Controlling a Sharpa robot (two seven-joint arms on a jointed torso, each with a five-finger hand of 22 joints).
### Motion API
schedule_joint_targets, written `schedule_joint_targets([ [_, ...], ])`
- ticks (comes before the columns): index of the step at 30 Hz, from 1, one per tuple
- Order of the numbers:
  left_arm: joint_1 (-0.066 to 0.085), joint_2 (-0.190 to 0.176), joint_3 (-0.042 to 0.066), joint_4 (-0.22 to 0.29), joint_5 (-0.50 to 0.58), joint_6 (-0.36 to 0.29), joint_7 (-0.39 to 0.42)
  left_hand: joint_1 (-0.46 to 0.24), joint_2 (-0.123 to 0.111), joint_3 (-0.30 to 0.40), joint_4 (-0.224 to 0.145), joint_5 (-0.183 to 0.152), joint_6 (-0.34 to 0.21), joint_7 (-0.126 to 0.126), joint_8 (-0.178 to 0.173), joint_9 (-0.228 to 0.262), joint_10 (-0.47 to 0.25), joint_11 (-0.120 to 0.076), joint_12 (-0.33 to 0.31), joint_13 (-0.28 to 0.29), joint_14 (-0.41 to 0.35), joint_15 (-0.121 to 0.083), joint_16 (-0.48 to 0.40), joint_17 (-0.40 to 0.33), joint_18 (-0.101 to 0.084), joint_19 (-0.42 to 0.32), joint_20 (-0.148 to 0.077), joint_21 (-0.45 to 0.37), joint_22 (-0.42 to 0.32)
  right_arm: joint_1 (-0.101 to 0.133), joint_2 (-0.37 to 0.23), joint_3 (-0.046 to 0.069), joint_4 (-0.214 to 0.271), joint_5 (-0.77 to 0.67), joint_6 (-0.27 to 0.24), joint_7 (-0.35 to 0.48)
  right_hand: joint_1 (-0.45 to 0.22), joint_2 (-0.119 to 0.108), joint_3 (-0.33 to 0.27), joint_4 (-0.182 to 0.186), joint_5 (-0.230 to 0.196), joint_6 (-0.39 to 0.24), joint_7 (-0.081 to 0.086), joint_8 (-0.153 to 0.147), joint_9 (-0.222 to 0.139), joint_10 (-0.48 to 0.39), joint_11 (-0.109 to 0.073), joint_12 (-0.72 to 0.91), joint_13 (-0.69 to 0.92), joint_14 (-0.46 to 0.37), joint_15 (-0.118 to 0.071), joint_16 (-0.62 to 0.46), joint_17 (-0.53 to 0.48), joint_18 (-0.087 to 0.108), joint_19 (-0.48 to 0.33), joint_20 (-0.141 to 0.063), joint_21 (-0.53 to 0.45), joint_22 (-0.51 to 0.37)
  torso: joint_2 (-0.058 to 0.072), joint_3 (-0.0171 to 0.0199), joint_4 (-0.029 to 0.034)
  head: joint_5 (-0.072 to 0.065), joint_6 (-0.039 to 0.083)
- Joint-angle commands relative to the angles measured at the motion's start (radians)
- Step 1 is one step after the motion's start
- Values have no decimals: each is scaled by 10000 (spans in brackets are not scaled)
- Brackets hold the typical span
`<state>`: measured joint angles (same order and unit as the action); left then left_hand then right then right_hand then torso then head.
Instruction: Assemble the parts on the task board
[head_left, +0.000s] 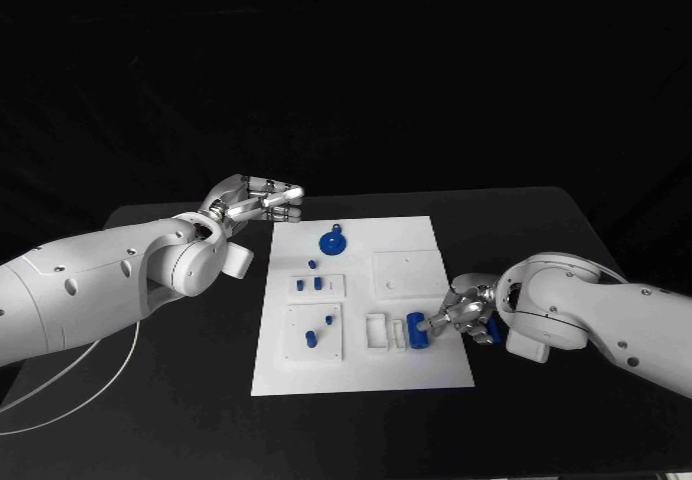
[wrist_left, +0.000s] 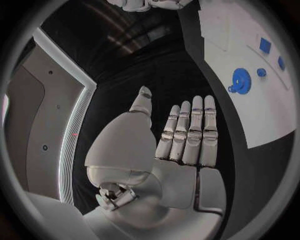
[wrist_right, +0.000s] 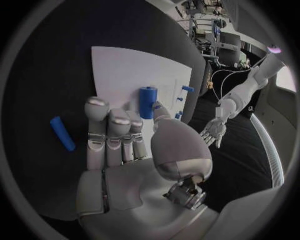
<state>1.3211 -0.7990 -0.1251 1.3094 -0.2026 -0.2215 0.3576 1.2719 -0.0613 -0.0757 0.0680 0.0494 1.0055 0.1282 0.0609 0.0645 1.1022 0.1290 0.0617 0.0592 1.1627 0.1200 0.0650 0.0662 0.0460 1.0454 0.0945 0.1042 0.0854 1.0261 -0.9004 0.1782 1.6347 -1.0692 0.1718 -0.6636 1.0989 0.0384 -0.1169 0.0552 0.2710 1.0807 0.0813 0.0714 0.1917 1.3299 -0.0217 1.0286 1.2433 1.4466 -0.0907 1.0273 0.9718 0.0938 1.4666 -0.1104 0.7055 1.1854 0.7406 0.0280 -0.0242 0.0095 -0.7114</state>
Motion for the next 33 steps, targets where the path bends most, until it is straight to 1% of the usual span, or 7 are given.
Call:
schedule_joint_targets([
  [1,4,28,6,14,68,198,79,25,-64,20,63,-26,-68,30,21,4,-64,-21,-24,5,-22,1,-15,-1,-14,6,59,-73,-20,-33,185,-145,-138,-677,-200,-190,-33,-30,-65,0,-56,-94,-1,-80,-57,41,50,-35,5,8,58,33,13,24,463,41,-66,4,2,9,8,13,3],
  [8,4,33,5,15,68,208,21,32,-81,50,118,-26,-93,58,19,3,-85,11,-25,5,19,-7,-8,4,-14,18,58,-90,-32,-30,572,-407,-290,-526,-381,-122,-19,-49,-139,33,-66,-205,30,-82,-103,25,69,-38,4,4,70,13,2,30,467,51,-93,35,7,4,11,30,17],
  [13,4,44,5,6,68,195,-21,42,-87,65,139,-25,-103,61,19,3,-92,22,-25,5,23,-5,-12,2,-18,22,57,-95,-36,-30,762,-506,-308,-275,-317,-93,-5,-48,-160,39,-60,-202,30,-79,-118,21,71,-34,5,7,74,15,7,28,468,57,-92,53,14,4,15,40,-11],
  [22,6,33,5,9,68,173,-70,70,-61,95,154,-25,-88,78,22,4,-96,37,-25,5,16,-2,-12,3,-13,32,59,-103,-41,-30,937,-771,-383,13,-85,-153,245,-17,-72,-295,399,-157,32,-81,-182,4,68,-38,-4,8,73,26,35,13,466,55,-110,113,14,5,-4,44,-51],
  [25,6,33,5,18,68,175,-74,42,-41,92,176,-25,-88,80,20,3,-96,39,-24,5,15,-1,-13,3,-11,35,60,-104,-41,-30,986,-833,-432,58,-199,-173,267,18,72,-534,309,-144,35,-81,-248,2,67,-30,-7,9,72,31,59,8,475,54,-115,168,14,9,-3,48,-61],
  [30,7,32,5,23,68,161,-80,42,-41,92,176,-25,-88,80,20,3,-96,39,-24,5,15,-1,-13,3,-11,35,60,-104,-41,-31,994,-869,-471,44,-455,-190,524,138,750,-990,79,6,10,-85,-321,16,34,-12,-2,12,44,34,83,-7,484,35,-108,229,9,8,1,54,-55],
  [33,7,29,5,26,68,154,-81,46,-6,94,175,-25,-87,87,21,4,-104,45,-24,5,11,1,-12,3,-9,34,63,-108,-43,-31,966,-878,-474,23,-655,-171,400,-18,2179,-1404,-84,168,-56,-111,-451,21,5,-24,-1,11,-10,11,83,-47,486,-8,-108,264,9,9,-2,70,-53],
])
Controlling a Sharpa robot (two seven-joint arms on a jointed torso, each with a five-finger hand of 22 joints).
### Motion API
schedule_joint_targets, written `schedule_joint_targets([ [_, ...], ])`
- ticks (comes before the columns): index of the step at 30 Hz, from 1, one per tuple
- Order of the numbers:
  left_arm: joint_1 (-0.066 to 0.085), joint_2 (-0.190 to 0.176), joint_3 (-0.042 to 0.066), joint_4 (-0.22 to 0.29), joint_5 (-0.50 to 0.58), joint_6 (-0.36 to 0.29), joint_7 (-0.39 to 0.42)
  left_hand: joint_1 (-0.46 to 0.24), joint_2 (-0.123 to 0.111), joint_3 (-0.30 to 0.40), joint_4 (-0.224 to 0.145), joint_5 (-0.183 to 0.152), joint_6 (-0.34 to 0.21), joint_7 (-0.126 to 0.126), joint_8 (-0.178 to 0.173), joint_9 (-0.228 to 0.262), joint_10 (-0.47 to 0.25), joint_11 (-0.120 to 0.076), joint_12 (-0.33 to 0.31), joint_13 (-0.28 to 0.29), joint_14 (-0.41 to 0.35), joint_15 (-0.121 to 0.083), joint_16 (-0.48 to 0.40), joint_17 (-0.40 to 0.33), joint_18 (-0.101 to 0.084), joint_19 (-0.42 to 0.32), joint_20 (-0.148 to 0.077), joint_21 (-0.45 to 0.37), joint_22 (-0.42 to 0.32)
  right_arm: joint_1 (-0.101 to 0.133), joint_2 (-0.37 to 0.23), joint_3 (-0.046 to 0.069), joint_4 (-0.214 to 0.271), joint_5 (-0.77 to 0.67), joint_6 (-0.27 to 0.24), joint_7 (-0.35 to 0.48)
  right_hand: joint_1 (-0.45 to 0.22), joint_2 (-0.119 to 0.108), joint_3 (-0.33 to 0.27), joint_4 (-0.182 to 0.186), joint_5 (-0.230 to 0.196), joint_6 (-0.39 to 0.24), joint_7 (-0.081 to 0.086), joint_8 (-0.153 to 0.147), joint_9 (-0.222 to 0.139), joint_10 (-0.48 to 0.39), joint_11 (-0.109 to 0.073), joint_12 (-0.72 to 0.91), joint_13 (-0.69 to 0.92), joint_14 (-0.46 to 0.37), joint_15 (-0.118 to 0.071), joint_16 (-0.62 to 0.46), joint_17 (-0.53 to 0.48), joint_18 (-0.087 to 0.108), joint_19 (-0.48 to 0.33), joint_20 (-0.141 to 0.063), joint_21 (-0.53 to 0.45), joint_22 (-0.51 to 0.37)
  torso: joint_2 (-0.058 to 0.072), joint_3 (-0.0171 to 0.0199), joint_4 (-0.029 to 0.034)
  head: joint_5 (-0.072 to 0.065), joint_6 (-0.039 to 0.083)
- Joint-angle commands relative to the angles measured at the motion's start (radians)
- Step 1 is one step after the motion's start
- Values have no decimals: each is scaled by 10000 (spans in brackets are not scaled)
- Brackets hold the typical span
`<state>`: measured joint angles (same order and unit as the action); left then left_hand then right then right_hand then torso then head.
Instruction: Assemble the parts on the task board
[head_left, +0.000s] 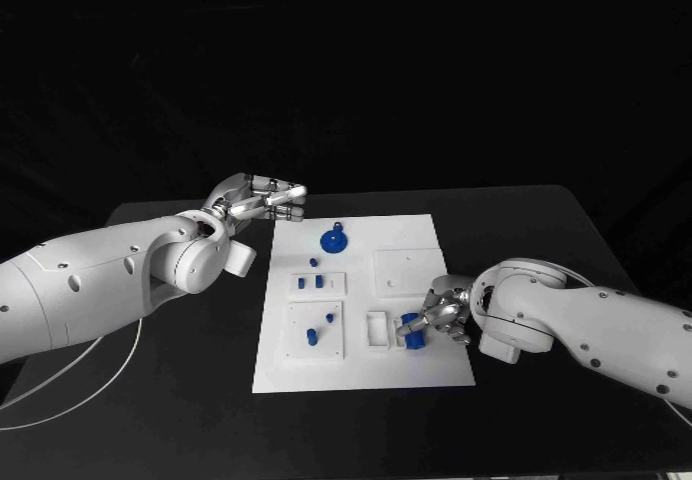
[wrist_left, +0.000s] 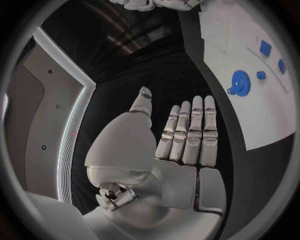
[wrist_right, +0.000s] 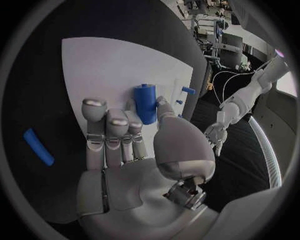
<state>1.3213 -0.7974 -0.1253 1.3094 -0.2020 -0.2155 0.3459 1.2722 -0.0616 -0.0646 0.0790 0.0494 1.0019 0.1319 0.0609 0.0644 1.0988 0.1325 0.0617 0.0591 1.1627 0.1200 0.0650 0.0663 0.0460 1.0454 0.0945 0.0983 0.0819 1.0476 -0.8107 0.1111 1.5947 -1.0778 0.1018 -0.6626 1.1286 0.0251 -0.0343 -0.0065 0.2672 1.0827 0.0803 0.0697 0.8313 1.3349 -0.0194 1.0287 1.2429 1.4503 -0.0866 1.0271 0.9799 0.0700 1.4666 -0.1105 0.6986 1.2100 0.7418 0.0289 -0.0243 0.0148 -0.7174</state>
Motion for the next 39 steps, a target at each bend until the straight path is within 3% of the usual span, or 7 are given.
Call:
schedule_joint_targets([
  [1,6,12,7,27,62,93,35,43,-3,-17,65,-25,-50,50,21,4,-70,9,-24,6,10,1,-13,2,-9,34,63,-49,-8,-245,49,-209,-68,112,-21,-167,116,107,1488,-840,-9,188,-50,-67,-6845,-32,-55,-28,1,-25,-32,8,-1,190,486,-10,-52,15,-3,0,-1,17,7],
  [2,6,11,7,28,62,93,35,43,-3,-17,65,-25,-50,50,21,4,-70,9,-24,6,10,1,-13,2,-9,34,63,-49,-8,-245,26,-211,-56,133,-82,-152,-168,-73,2140,-979,-22,273,-73,-69,-6865,-23,-68,-43,-7,-18,-49,7,9,180,492,-18,-74,21,0,2,-2,30,6],
  [4,6,9,7,28,62,92,35,54,45,-26,40,-25,-44,54,21,4,-71,11,-25,6,9,3,-12,2,-6,35,64,-53,-10,-245,-20,-212,-20,210,-181,-124,-289,-148,2348,-1008,-32,370,-104,-70,-6838,-9,-92,-49,-14,-11,-62,-4,3,167,492,-37,-64,38,0,4,-4,35,5],
  [11,6,14,7,-6,62,90,33,54,45,-26,40,-25,-44,54,21,4,-71,11,-25,6,9,3,-12,2,-6,35,64,-53,-10,-189,-298,-161,274,1159,-524,3,-424,-227,2395,-956,33,554,-181,-62,-6789,20,-127,-50,-20,-12,-85,-18,-3,147,498,-58,-26,68,-11,-1,-10,44,21],
  [20,7,44,7,-63,62,105,32,36,109,-66,-3,-24,-26,56,22,5,-66,10,-24,6,3,5,-11,4,-2,34,71,-59,-11,65,-498,216,476,2171,-766,85,-438,-227,2150,-837,210,667,-217,-66,-6795,61,-152,-56,-25,-7,-108,-34,-8,118,500,-88,-25,91,-12,-4,-5,59,63],
  [25,7,55,7,-76,62,113,32,36,109,-66,-3,-24,-26,56,22,5,-66,10,-24,6,3,5,-11,4,-2,34,71,-59,-11,164,-521,325,560,2395,-779,77,-459,-228,2097,-801,224,698,-230,-65,-6797,59,-157,-64,-29,-10,-109,-45,-17,118,501,-87,-19,97,-2,-9,-5,78,62],
  [39,8,97,7,-88,62,137,3,21,136,-98,-43,-24,-15,49,21,4,-68,5,-24,6,-7,7,-12,3,1,31,73,-64,-12,282,-166,335,409,2484,-645,-140,-461,-251,1865,-679,179,761,-243,-63,-6820,57,-163,-88,-42,-9,-112,-49,-11,105,496,-92,0,124,0,-24,0,126,44],
])
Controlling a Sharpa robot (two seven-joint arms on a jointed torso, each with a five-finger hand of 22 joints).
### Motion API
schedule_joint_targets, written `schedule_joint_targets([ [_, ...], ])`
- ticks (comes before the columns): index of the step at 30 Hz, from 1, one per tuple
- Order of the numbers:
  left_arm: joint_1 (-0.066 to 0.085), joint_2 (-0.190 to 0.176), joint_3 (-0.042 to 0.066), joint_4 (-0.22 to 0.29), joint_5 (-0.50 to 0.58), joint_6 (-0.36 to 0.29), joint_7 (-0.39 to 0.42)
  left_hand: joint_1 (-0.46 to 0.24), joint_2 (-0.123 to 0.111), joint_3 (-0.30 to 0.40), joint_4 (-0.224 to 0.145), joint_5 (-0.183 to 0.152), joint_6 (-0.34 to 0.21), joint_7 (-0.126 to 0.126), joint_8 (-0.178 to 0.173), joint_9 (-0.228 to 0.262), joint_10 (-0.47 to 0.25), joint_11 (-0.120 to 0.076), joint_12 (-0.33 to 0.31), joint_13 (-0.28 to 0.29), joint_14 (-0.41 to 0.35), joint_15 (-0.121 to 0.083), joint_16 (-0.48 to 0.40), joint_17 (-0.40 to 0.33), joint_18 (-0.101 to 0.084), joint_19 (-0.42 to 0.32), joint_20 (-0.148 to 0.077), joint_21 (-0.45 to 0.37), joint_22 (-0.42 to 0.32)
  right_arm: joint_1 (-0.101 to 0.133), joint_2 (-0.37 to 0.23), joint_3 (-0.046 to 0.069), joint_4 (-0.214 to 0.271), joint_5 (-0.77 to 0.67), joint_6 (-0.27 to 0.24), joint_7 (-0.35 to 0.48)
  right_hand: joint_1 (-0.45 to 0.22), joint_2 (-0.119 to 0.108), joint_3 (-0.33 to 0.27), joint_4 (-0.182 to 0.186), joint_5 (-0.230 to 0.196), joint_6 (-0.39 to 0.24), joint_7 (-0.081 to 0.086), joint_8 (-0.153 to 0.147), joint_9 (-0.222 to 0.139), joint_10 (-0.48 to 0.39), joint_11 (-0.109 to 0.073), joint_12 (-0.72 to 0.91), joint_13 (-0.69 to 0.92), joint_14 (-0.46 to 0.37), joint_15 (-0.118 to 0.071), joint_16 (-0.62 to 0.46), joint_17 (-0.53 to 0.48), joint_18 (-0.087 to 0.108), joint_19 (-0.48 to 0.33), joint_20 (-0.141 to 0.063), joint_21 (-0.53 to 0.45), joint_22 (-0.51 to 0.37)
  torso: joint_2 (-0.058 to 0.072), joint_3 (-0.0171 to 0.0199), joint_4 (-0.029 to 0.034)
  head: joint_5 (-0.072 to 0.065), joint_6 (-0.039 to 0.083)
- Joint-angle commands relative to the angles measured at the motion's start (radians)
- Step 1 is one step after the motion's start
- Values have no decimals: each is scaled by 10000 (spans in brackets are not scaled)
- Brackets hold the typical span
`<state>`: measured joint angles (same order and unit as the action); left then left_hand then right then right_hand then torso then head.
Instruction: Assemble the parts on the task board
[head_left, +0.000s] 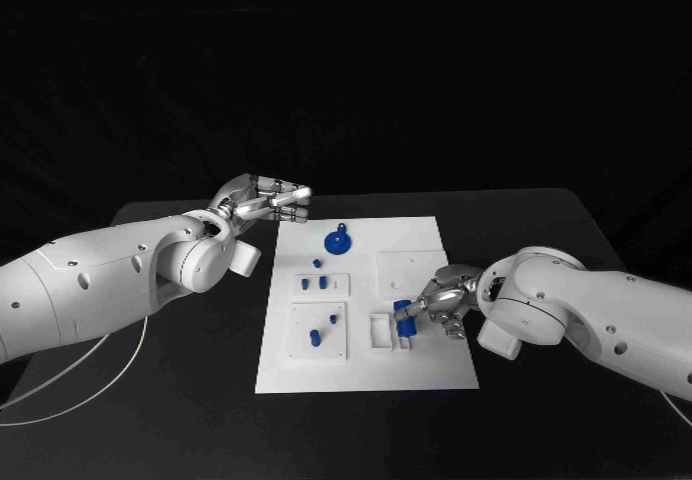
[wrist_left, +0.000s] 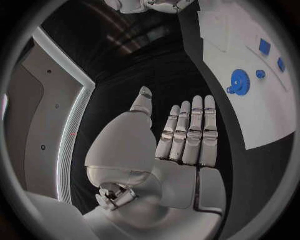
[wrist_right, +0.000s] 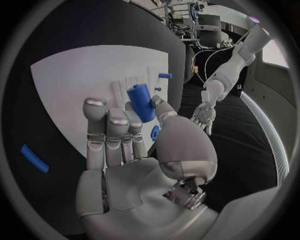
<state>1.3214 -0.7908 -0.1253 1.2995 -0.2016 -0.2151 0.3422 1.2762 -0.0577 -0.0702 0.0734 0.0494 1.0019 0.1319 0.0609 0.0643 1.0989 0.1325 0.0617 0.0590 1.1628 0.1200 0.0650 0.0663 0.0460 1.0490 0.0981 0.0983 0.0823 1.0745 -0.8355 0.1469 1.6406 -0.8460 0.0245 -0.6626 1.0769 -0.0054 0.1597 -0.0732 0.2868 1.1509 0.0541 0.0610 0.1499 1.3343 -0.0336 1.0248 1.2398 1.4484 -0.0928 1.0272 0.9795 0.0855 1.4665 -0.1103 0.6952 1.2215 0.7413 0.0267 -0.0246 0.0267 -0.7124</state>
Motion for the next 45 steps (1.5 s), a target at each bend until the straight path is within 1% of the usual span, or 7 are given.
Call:
schedule_joint_targets([
  [1,7,34,7,10,58,135,38,-25,91,-44,13,-24,-17,49,21,5,-76,6,-24,7,-18,11,-13,2,-1,-9,40,-67,-16,15,119,-35,-62,164,141,-163,53,51,-107,9,-26,82,19,22,-9,57,-20,-59,-17,9,-50,-58,-14,-49,495,-92,27,10,6,3,-1,13,-7],
  [7,8,59,7,6,58,145,26,-23,90,-42,13,-24,-15,52,22,5,-81,7,-24,7,-24,13,-14,2,-2,-16,42,-71,-18,54,302,-137,-97,-67,214,-311,78,66,-460,218,-32,106,12,22,-27,49,-19,-90,-41,10,-46,-71,-2,-53,496,-89,12,46,-3,-4,-7,17,-23],
  [17,8,92,6,1,58,159,16,-58,83,-45,42,-24,-16,50,21,4,-88,8,-25,7,-40,18,-13,2,-2,-30,47,-82,-22,337,650,-688,-391,-327,354,-682,55,120,-623,371,-189,137,7,24,-23,21,-20,-187,-114,2,-49,-116,-19,-59,494,-91,-26,51,18,12,6,61,-18],
  [21,8,97,6,1,58,153,16,-52,79,-28,63,-24,-39,45,20,4,-105,10,-26,6,-52,21,-12,2,-2,-34,51,-88,-23,361,812,-816,-513,-516,299,-682,37,131,-664,443,-199,171,-5,23,-15,3,-24,-227,-144,-2,-52,-159,-46,-58,493,-93,-86,29,22,23,6,117,-28],
  [32,8,106,6,0,57,172,10,-48,74,-26,65,-24,-39,47,23,5,-106,9,-24,7,-57,24,-14,2,-3,-38,52,-90,-24,374,1040,-892,-669,-760,234,-594,19,123,-698,503,-248,189,-6,25,-8,-1,-26,-250,-168,-2,-54,-185,-52,-63,498,-95,-84,32,13,12,-1,147,-63],
  [40,8,111,5,-3,52,195,-22,-49,68,-20,87,-24,-40,57,21,5,-116,16,-25,7,-74,29,-15,1,-1,-43,57,-98,-24,373,1127,-919,-654,-765,493,-650,-1,120,-755,614,-470,196,-6,23,7,-19,-22,-286,-202,-2,-52,-218,-60,-69,497,-96,-102,31,15,-3,24,169,-86],
  [45,8,100,5,1,51,195,-30,-48,63,-14,98,-24,-40,58,22,5,-124,18,-25,6,-85,32,-14,1,-1,-51,61,-105,-26,373,1157,-936,-729,-864,475,-669,-10,122,-773,671,-479,184,-2,25,12,-32,-19,-311,-224,-4,-50,-242,-69,-66,495,-93,-138,19,20,9,3,209,-86],
])
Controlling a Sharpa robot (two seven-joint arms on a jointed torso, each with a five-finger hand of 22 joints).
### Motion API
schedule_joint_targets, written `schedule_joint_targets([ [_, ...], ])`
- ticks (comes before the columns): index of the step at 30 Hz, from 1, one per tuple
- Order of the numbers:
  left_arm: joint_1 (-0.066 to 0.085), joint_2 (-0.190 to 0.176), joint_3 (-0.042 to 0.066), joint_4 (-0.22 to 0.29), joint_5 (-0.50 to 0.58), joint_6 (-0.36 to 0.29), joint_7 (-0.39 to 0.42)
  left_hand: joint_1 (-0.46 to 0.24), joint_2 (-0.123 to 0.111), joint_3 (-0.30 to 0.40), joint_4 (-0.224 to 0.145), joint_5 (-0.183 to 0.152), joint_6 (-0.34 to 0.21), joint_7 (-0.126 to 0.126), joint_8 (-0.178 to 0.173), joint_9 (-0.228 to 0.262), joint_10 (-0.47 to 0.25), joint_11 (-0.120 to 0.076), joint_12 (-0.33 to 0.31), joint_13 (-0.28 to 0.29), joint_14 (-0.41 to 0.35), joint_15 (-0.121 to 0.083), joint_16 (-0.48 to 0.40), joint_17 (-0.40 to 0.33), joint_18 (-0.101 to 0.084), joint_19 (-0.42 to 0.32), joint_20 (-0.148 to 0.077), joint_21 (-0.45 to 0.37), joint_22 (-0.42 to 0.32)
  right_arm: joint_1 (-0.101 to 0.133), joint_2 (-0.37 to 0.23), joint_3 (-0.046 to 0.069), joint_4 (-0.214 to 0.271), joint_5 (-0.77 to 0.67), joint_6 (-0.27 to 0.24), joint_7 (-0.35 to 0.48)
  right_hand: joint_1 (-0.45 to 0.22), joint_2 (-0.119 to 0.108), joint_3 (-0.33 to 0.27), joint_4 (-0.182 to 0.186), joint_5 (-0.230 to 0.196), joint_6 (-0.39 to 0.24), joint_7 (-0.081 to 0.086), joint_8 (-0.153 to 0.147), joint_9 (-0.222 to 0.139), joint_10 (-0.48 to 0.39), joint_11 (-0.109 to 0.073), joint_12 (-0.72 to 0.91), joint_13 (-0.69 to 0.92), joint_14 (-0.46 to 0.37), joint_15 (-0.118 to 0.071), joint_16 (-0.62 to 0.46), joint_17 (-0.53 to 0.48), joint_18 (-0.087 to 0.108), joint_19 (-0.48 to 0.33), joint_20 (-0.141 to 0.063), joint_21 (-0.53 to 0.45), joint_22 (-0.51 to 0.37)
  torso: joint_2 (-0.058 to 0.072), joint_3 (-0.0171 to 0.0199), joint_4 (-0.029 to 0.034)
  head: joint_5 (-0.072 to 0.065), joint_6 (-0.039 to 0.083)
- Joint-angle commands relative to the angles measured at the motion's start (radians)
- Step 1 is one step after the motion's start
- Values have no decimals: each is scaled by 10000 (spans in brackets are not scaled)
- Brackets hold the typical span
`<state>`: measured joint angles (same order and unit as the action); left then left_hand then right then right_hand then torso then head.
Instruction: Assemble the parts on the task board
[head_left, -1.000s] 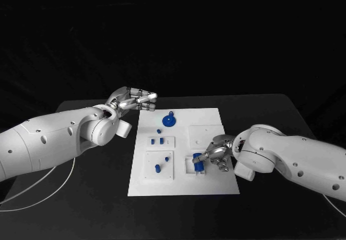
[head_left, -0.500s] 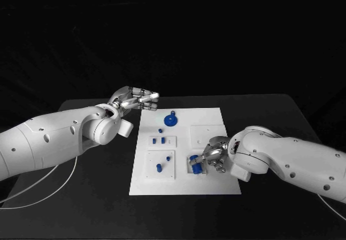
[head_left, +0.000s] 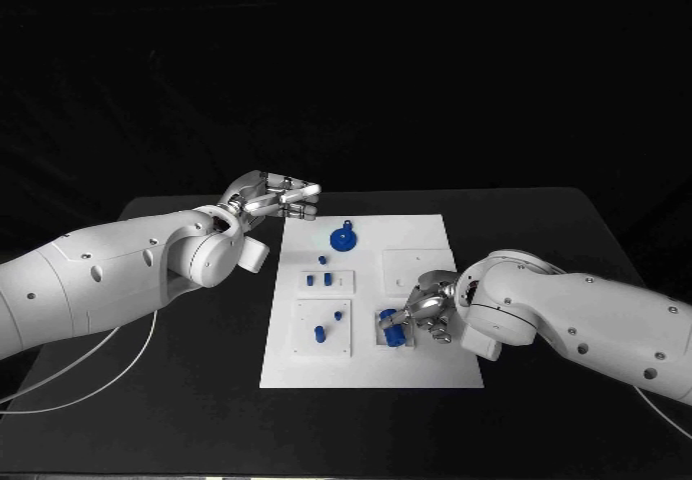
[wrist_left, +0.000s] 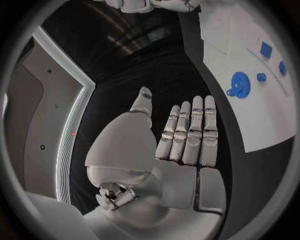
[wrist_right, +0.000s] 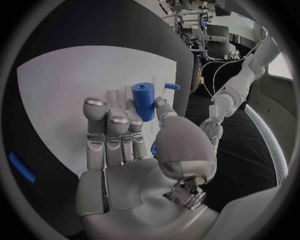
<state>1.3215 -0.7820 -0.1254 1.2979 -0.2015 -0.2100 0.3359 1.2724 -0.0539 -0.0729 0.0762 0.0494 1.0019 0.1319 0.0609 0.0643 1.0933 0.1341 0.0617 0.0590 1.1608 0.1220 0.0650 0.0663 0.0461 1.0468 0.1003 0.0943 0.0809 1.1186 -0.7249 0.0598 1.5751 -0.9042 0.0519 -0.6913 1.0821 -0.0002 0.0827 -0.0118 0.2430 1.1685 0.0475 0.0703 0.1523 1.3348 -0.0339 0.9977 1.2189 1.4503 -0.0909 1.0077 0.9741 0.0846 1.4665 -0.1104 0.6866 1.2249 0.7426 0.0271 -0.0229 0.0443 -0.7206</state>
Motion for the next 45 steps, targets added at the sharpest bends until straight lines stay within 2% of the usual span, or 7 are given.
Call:
schedule_joint_targets([
  [1,7,9,6,20,50,145,31,-9,25,14,70,-24,-40,58,22,5,-68,2,-25,7,-65,12,-14,1,-2,-29,40,-65,-12,-68,55,-67,-97,-328,190,-385,-91,60,-20,88,-69,3,68,-69,-10,-38,-15,-44,-20,-23,-68,-55,-19,-57,495,-93,-59,-18,8,5,-12,34,-5],
  [8,7,5,6,22,49,144,23,-10,18,14,75,-24,-39,61,22,5,-65,4,-25,7,-73,14,-15,1,-2,-34,42,-68,-13,-68,94,-76,-213,-553,180,-387,-371,-135,-52,634,-1215,-38,86,-65,54,-67,8,-87,-70,-20,-52,-116,-33,-44,497,-75,-118,-45,-5,1,-32,40,-10],
  [14,8,13,6,21,48,154,21,-9,8,18,86,-24,-42,65,21,5,-64,7,-24,7,-89,20,-16,0,-3,-45,47,-78,-16,-68,130,-85,-234,-603,192,-358,-559,-1119,345,1667,-1948,-75,84,-62,145,-75,1,-104,-96,-19,-69,-122,19,-52,500,-100,-112,-43,-4,12,-30,39,-9],
  [16,8,13,6,21,48,155,19,-9,3,20,90,-24,-43,65,21,5,-66,9,-25,7,-96,23,-17,0,-3,-48,48,-80,-17,-68,137,-89,-230,-609,193,-343,-640,-994,-153,1697,-1954,-92,80,-59,129,-70,-3,-116,-95,-19,-74,-123,40,-68,499,-114,-115,-43,-2,14,-30,40,-13],
  [20,8,10,6,20,48,156,14,-7,-6,21,91,-24,-46,65,21,4,-67,9,-24,7,-101,24,-16,0,-3,-53,51,-84,-18,-68,138,-95,-215,-576,164,-319,-484,-141,-2354,1211,-1963,-136,107,-52,75,-78,-12,-136,-31,2,-60,-179,134,-86,501,-125,-121,-35,1,16,-27,39,-22],
  [24,8,7,6,21,48,156,7,-7,-6,21,91,-24,-46,65,21,4,-67,9,-24,7,-101,24,-16,0,-3,-53,51,-84,-18,-69,123,-98,-178,-563,149,-306,-458,166,-2811,1042,-1948,-144,98,-58,67,-74,9,-157,-10,10,-72,-219,164,-80,501,-120,-128,-31,1,19,-31,45,-28],
  [45,8,-23,6,26,39,168,14,-9,-45,41,134,-24,-82,82,19,3,-85,28,-24,7,-100,24,-13,2,4,-48,55,-93,-18,-93,-631,-60,710,-675,119,-123,-488,184,-2811,1016,-1947,-131,94,-59,65,-54,5,-156,3,20,-75,-232,189,-67,505,-123,-134,-36,-9,14,-43,107,-41],
])
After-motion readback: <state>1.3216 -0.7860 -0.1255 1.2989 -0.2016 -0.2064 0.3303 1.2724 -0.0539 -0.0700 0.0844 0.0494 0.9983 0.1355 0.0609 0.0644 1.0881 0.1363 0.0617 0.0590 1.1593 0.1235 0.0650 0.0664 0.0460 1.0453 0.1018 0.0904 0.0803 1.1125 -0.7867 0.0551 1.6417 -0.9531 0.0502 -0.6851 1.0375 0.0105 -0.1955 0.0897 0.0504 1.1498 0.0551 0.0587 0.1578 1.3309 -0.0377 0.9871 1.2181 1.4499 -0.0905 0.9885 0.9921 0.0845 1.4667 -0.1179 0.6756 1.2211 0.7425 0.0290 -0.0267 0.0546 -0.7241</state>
